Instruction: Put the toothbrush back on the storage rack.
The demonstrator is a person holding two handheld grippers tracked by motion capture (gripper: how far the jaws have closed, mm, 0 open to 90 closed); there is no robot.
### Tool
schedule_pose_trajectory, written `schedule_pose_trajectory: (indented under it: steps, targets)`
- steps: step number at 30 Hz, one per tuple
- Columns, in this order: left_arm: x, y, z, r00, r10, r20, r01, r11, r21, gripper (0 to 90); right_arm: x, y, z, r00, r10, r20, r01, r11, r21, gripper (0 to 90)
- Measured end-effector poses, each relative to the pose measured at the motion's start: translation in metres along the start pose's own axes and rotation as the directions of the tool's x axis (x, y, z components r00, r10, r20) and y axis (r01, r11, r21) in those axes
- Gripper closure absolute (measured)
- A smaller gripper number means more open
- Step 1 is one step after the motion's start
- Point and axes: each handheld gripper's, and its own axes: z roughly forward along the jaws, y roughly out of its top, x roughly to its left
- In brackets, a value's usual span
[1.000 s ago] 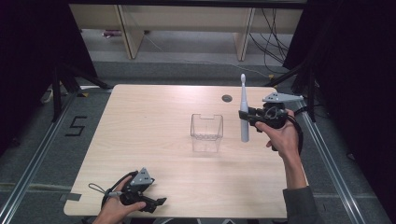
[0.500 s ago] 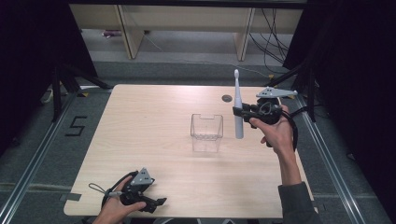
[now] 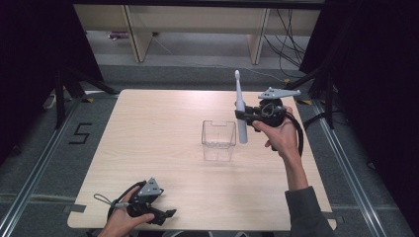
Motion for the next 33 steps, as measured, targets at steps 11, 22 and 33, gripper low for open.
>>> schedule_pose_trajectory:
  steps: [11, 22, 33]
  targets:
    - [0.0, 0.0, 0.0, 1.0, 0.004, -0.006, -0.004, 1.0, 0.002, 15.0, 0.011, 0.008, 0.02, 0.9994, -0.023, -0.026, 0.023, 1.0, 0.008, 66.6]
    - [0.0, 0.0, 0.0, 1.0, 0.006, -0.003, -0.006, 1.0, 0.002, 15.0, 0.016, 0.013, 0.041, 0.9988, -0.043, -0.023, 0.043, 0.998, 0.039, 66.6]
    - [0.0, 0.0, 0.0, 1.0, 0.004, -0.001, -0.004, 1.0, 0.001, 15.0, 0.019, 0.01, 0.055, 0.9981, -0.058, -0.019, 0.059, 0.996, 0.063, 66.6]
